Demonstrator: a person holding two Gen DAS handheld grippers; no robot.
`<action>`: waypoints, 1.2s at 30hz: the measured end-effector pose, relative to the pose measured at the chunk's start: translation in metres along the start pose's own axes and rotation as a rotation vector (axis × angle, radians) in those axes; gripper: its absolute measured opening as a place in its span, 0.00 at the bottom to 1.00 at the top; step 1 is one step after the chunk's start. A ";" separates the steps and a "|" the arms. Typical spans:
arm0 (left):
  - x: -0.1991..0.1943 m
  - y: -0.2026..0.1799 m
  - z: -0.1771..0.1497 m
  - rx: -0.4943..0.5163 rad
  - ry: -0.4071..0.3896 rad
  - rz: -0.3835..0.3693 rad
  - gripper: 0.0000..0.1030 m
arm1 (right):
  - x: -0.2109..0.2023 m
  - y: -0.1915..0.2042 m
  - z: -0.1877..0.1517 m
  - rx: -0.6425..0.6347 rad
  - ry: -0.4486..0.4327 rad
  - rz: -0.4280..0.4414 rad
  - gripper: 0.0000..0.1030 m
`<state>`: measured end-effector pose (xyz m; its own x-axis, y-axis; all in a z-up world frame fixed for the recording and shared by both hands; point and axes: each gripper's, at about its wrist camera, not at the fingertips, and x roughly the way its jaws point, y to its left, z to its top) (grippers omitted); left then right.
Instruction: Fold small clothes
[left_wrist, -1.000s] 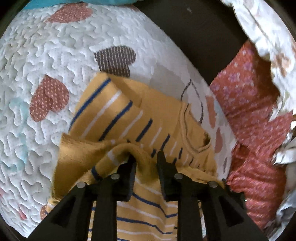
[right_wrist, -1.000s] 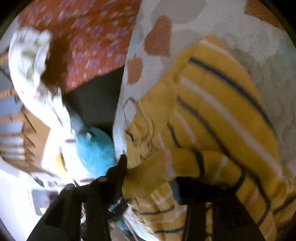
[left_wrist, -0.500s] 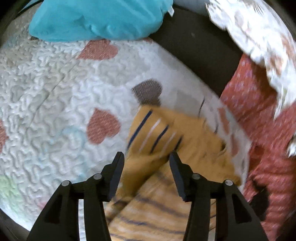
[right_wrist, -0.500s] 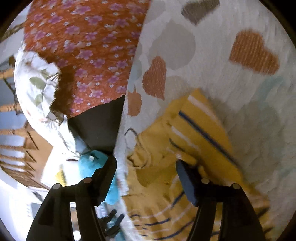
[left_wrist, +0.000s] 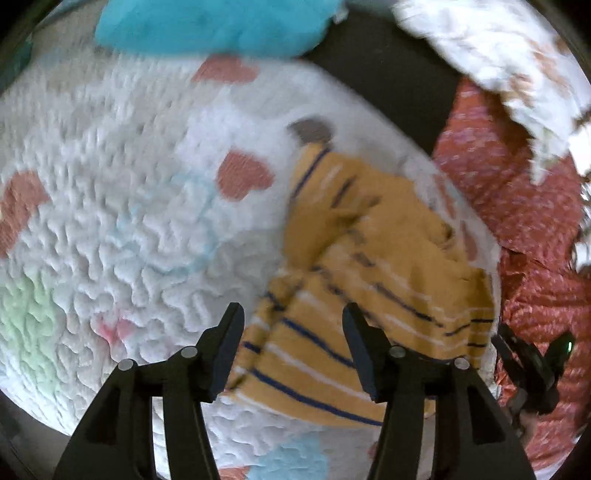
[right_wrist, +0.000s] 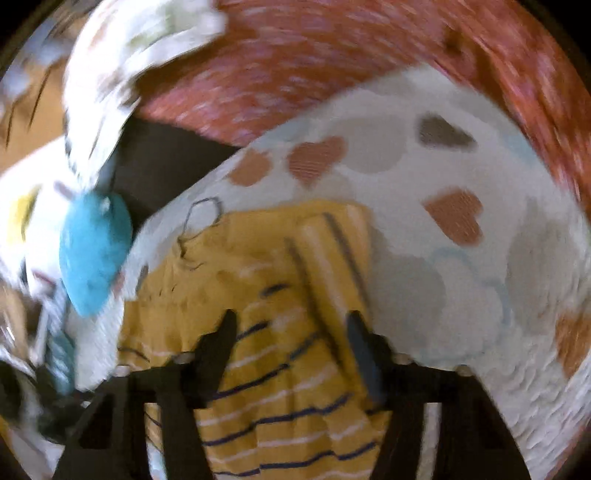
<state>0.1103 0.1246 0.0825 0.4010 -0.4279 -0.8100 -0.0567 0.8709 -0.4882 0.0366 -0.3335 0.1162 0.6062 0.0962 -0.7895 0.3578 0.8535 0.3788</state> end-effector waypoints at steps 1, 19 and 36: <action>-0.006 -0.010 -0.001 0.023 -0.025 -0.015 0.53 | 0.003 0.011 0.001 -0.027 -0.003 -0.002 0.48; 0.112 -0.024 0.085 -0.147 0.196 -0.136 0.53 | 0.092 -0.008 0.065 0.145 0.133 0.001 0.45; 0.034 0.075 -0.002 -0.242 0.145 -0.266 0.70 | -0.018 -0.120 -0.039 0.417 0.073 0.151 0.69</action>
<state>0.1182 0.1745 0.0178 0.2986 -0.6760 -0.6737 -0.1893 0.6499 -0.7361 -0.0447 -0.4179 0.0664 0.6271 0.2530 -0.7368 0.5339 0.5492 0.6429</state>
